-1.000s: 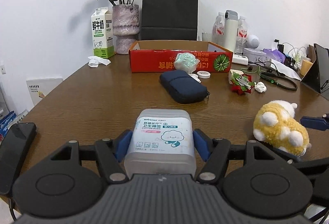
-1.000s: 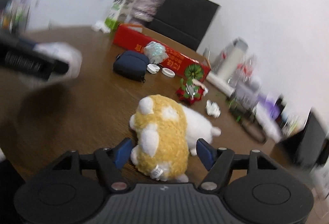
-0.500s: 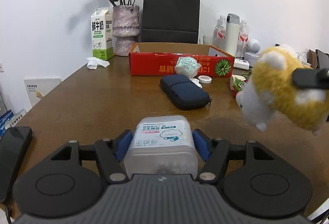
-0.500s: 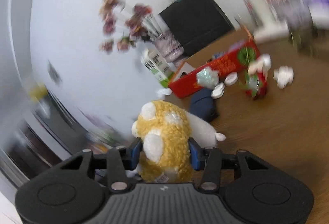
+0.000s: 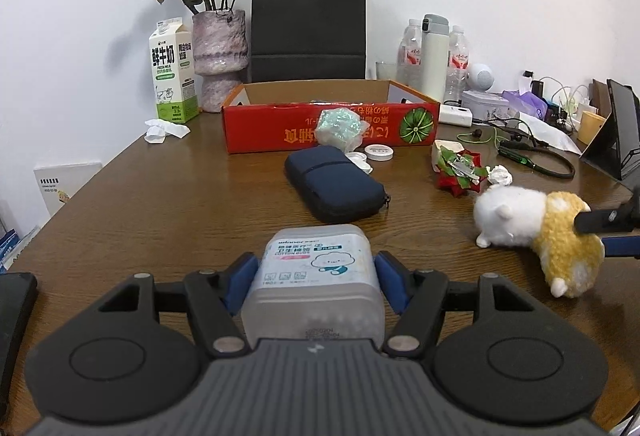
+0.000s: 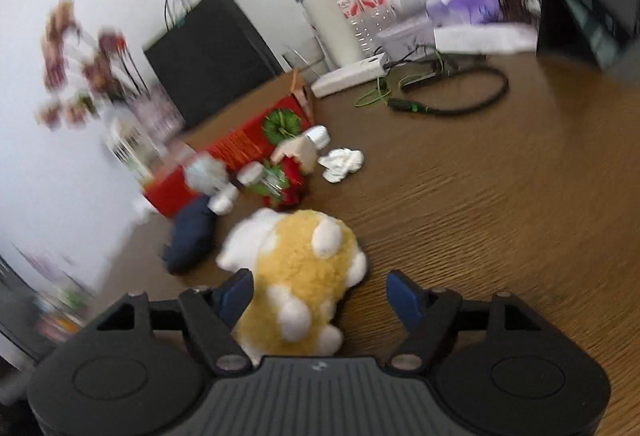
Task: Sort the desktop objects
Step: 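Lift the swab box with the left tool while the right tool carries the plush toy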
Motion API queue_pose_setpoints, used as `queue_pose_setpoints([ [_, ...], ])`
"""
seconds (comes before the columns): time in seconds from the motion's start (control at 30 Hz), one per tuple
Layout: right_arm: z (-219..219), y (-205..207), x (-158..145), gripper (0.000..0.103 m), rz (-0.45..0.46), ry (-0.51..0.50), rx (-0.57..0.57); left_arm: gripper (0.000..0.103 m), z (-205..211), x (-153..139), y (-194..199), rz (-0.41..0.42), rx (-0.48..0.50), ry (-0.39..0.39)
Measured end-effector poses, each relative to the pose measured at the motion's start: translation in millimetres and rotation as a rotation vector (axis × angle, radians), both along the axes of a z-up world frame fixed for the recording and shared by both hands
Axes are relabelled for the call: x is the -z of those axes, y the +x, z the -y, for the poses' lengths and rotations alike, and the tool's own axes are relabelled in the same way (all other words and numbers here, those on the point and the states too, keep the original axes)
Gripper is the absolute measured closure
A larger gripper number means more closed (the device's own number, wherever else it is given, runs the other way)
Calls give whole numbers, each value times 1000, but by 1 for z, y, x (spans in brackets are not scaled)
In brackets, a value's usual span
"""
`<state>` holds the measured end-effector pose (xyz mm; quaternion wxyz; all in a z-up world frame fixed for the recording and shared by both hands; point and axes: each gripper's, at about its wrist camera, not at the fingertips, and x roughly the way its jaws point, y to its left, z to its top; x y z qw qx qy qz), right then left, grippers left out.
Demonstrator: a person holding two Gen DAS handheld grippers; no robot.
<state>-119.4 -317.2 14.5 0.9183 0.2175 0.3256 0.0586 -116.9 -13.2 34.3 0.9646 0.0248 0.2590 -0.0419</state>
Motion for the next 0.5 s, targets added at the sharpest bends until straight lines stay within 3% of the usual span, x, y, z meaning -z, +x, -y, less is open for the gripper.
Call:
queue_pose_setpoints([
  [0.1,-33,6,-5,21,28,-181,1,36,3,5,4,-20,-7,9],
  [0.23,-70,20,1,23,2,-335,-23,33,5,6,5,-10,-13,19],
  [0.27,-77,21,3,27,-5,-357,-13,29,5,7,4,-9,-13,21],
  [0.3,-80,22,5,44,-8,-387,-2,27,5,8,3,-9,-11,23],
  [0.33,-83,22,7,55,-4,-414,-2,25,4,9,3,-13,-11,26],
  [0.43,-81,19,8,57,1,-406,-24,25,-4,12,4,-39,-10,-1],
  [0.47,-80,17,7,57,1,-402,-38,36,-6,13,5,-48,-5,-19],
  [0.5,-79,13,5,58,6,-390,-51,37,-7,13,4,-52,1,-29],
])
